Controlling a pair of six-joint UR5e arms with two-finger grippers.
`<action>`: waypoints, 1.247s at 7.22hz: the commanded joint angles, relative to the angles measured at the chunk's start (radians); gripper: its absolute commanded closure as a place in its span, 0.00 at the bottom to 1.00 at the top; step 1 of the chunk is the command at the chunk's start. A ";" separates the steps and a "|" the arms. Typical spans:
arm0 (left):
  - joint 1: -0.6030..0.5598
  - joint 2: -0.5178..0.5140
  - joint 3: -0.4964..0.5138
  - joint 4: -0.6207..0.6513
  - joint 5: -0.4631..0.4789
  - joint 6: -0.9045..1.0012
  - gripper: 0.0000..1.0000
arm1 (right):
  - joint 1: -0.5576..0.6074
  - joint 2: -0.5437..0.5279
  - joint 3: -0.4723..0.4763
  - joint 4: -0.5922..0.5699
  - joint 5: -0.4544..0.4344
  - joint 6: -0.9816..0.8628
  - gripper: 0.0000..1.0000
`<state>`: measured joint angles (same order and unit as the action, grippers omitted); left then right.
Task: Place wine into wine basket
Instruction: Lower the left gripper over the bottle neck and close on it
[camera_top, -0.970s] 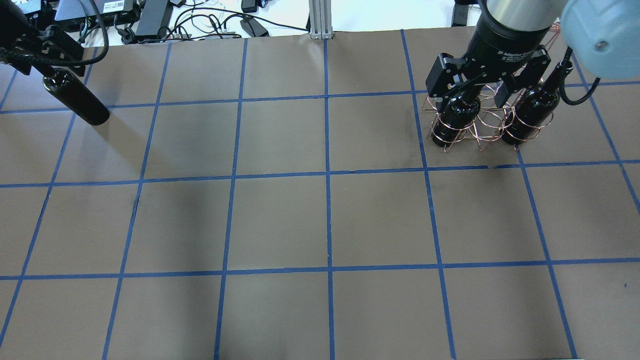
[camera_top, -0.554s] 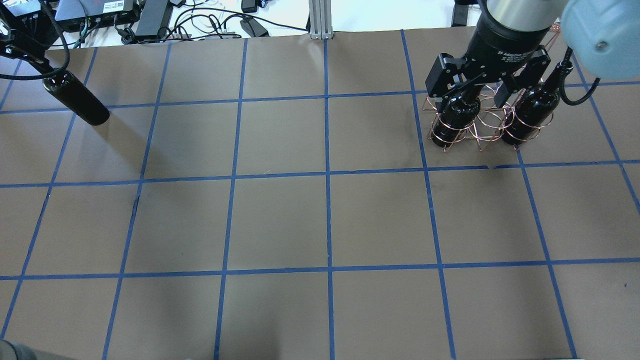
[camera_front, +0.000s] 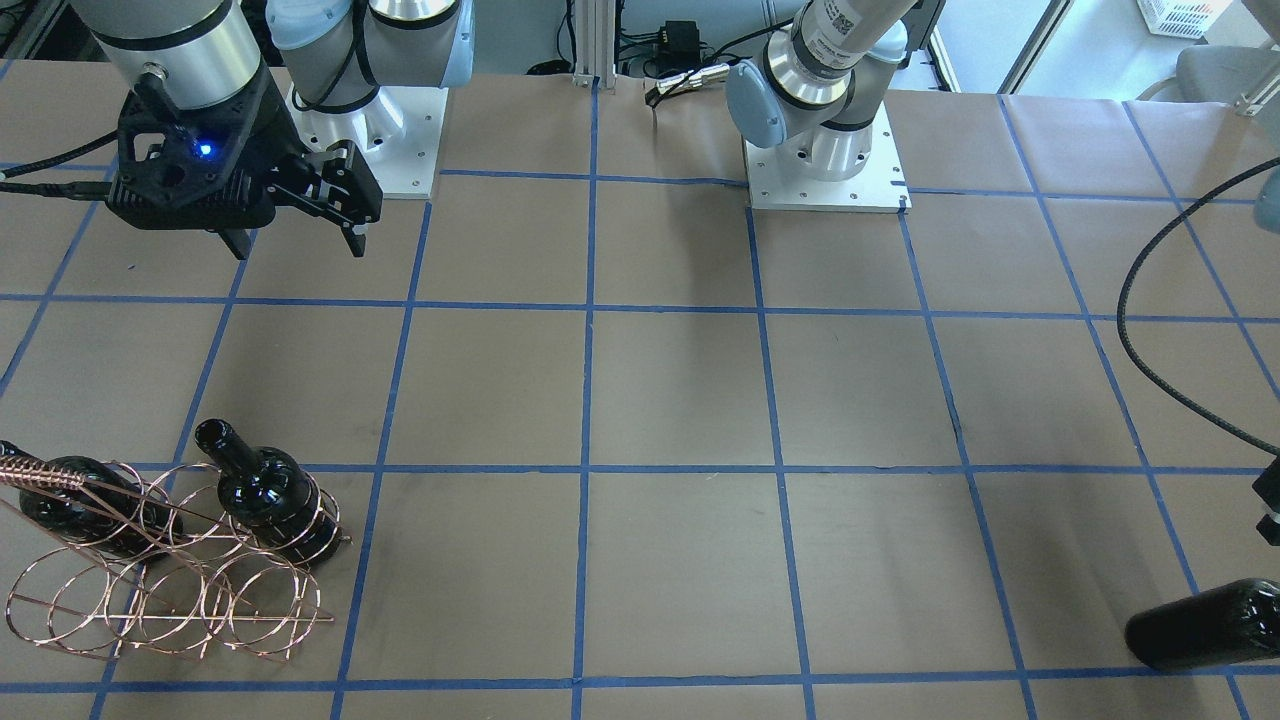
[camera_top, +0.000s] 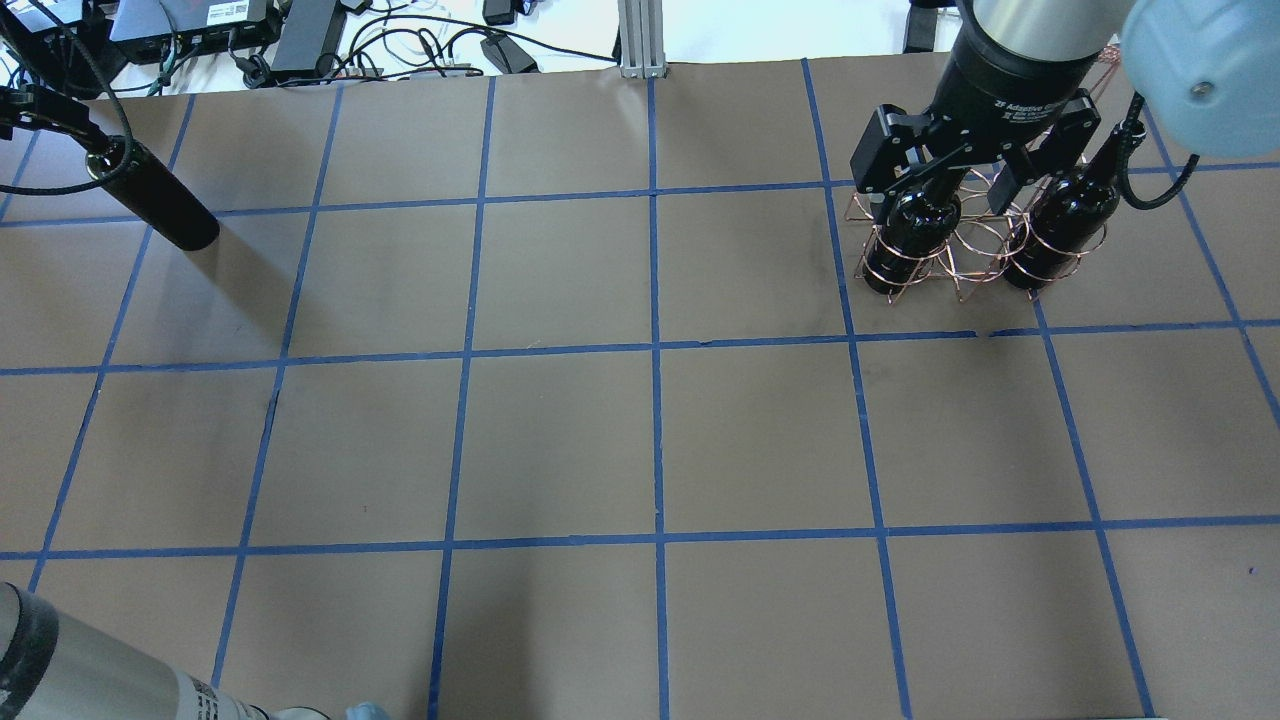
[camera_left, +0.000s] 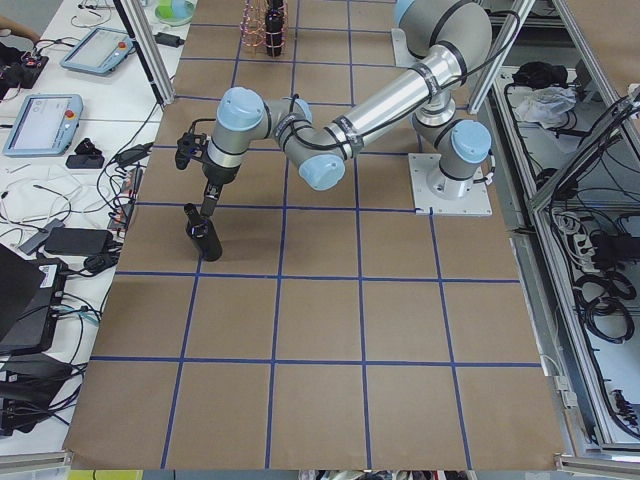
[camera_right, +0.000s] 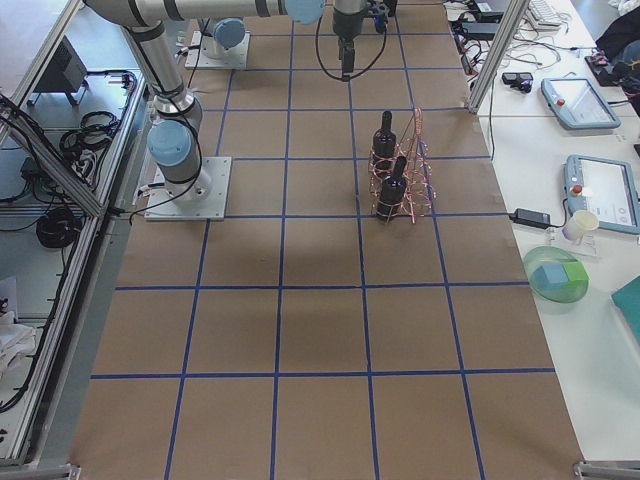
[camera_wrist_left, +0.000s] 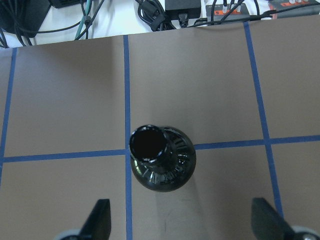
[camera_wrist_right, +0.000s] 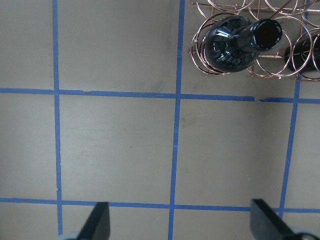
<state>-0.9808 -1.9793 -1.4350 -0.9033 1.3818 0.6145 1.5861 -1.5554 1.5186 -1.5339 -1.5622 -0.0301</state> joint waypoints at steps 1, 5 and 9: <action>0.014 -0.056 0.017 0.062 -0.026 0.005 0.02 | 0.000 0.000 0.000 0.000 -0.002 -0.001 0.00; 0.014 -0.098 0.061 0.063 -0.055 0.002 0.03 | 0.000 0.000 0.000 0.000 0.001 -0.001 0.00; 0.013 -0.096 0.061 0.060 -0.053 0.002 0.27 | 0.000 0.000 0.000 0.000 -0.001 0.001 0.00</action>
<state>-0.9673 -2.0779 -1.3756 -0.8434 1.3283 0.6168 1.5861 -1.5554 1.5187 -1.5340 -1.5626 -0.0292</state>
